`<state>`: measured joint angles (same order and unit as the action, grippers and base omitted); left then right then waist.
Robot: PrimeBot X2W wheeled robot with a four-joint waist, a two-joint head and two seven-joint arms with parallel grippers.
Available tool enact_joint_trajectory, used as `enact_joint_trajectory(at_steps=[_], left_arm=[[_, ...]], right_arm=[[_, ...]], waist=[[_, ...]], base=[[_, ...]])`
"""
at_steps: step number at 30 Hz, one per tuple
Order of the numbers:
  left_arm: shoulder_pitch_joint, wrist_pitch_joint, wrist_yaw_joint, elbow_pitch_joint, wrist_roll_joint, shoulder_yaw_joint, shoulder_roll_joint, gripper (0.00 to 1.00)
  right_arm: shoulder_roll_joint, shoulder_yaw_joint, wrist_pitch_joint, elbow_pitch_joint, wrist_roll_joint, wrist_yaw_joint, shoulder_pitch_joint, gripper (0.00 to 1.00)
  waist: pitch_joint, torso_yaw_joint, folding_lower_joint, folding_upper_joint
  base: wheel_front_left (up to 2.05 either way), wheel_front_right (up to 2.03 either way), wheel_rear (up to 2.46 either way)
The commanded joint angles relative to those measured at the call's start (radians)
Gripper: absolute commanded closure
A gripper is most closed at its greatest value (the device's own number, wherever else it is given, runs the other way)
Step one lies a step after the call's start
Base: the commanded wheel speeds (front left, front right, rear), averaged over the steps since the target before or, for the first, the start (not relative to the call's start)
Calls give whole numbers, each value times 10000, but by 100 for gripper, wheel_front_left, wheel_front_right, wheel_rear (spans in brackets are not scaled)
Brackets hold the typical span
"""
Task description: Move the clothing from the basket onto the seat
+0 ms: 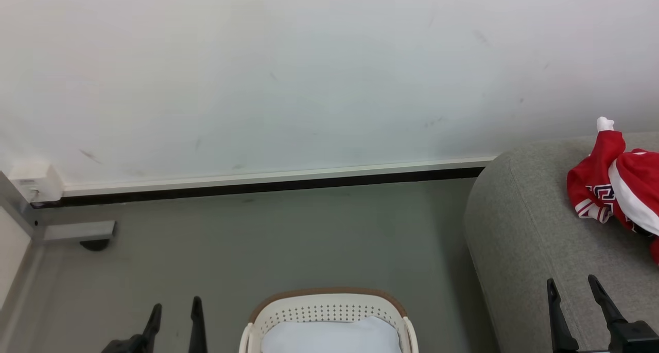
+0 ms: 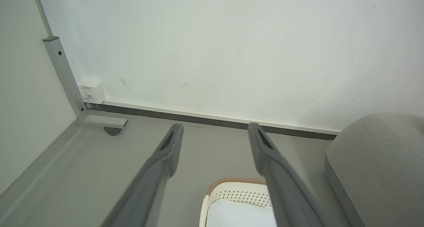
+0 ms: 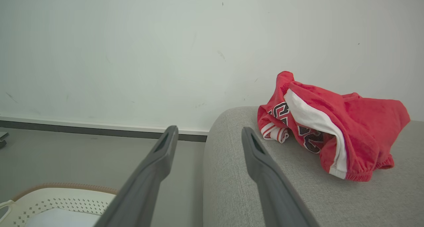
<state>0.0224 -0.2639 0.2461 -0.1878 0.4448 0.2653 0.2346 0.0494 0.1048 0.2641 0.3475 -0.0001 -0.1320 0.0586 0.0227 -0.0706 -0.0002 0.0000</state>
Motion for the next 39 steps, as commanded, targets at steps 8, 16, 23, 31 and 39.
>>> enact_joint_trajectory(at_steps=[8,16,23,31,39], left_arm=[[138,-6,-664,-53,-714,-656,-488,0],[195,-7,-1059,-242,-1139,-1019,-877,0],[107,-7,-1337,-383,-1436,-1292,-1098,0],[138,-7,-1540,-550,-1689,-1528,-1288,0],[80,3,-1754,-656,-1758,-1677,-1395,100]], right_arm=[[25,-74,3,-53,189,26,-172,0],[23,-149,3,-71,206,26,-150,0],[23,-194,3,-80,231,26,-93,0],[22,-179,3,-99,187,26,-71,0],[-4,-192,0,-48,123,0,-32,100]], waist=[[10,15,2,0],[-24,-42,2,0],[-9,-8,2,0],[36,5,2,0],[36,9,2,0]], base=[[0,0,0],[0,0,0],[0,0,0],[0,0,0],[0,0,0]])
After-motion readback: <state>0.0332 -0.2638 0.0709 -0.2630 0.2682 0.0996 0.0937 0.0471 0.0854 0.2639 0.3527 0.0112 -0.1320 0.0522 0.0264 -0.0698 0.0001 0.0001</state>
